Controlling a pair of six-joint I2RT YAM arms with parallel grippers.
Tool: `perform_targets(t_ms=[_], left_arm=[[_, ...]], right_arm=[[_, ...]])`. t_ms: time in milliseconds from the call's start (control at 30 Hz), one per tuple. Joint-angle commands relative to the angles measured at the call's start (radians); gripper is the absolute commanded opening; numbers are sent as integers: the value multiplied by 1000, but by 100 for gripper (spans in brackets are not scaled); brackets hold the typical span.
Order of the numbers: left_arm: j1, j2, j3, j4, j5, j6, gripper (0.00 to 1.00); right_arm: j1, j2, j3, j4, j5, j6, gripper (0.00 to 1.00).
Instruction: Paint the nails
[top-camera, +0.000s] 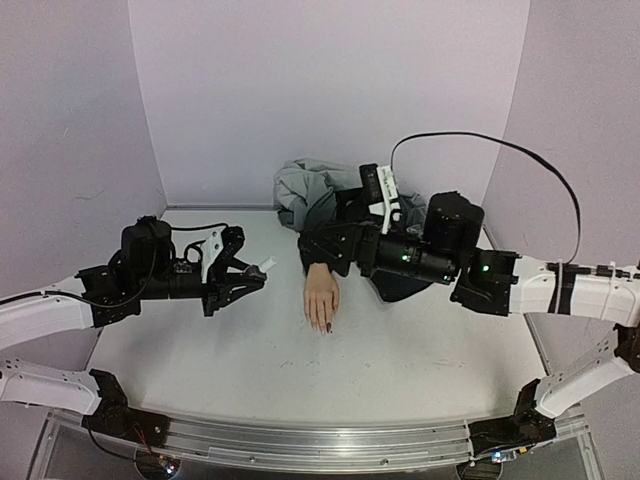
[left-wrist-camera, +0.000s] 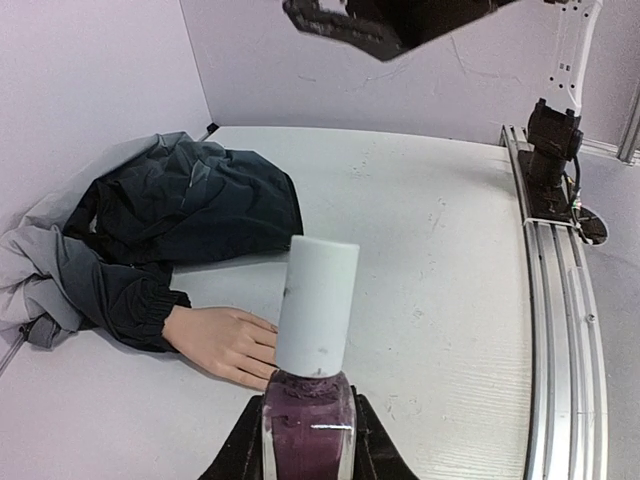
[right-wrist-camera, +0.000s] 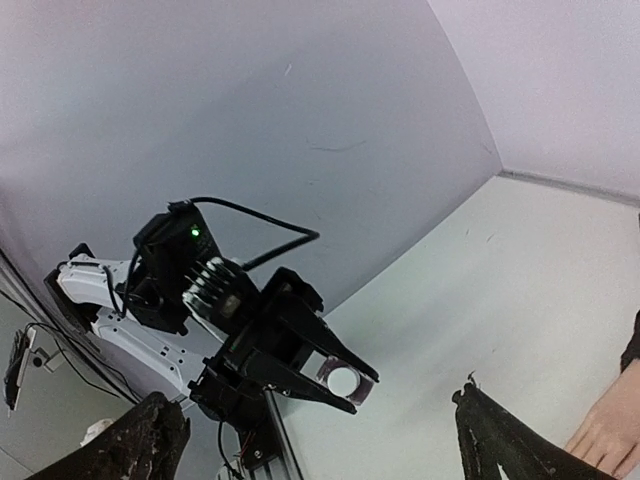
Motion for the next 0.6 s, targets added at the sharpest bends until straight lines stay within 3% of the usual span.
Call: perform_targets(t_ms=[0,167,333,433,567], left_arm=[[0,8,58,62,86,-17,0],[0,16,65,62,220,-48,0],[0,38,77,63,345,-78,0],[-1,51,85,62,374,-92,0],[-2,64,87,62,377,-98,0]], right_arm=[[-27,-42,20,-93,-28,-150,96],[-33,-3,63,-117,-240,-322,85],[-33,45,100,-131,-327,-412,70],[-33,82,131,-131,-400,-430,58],[-34,128,170,-124,-461,-437,54]])
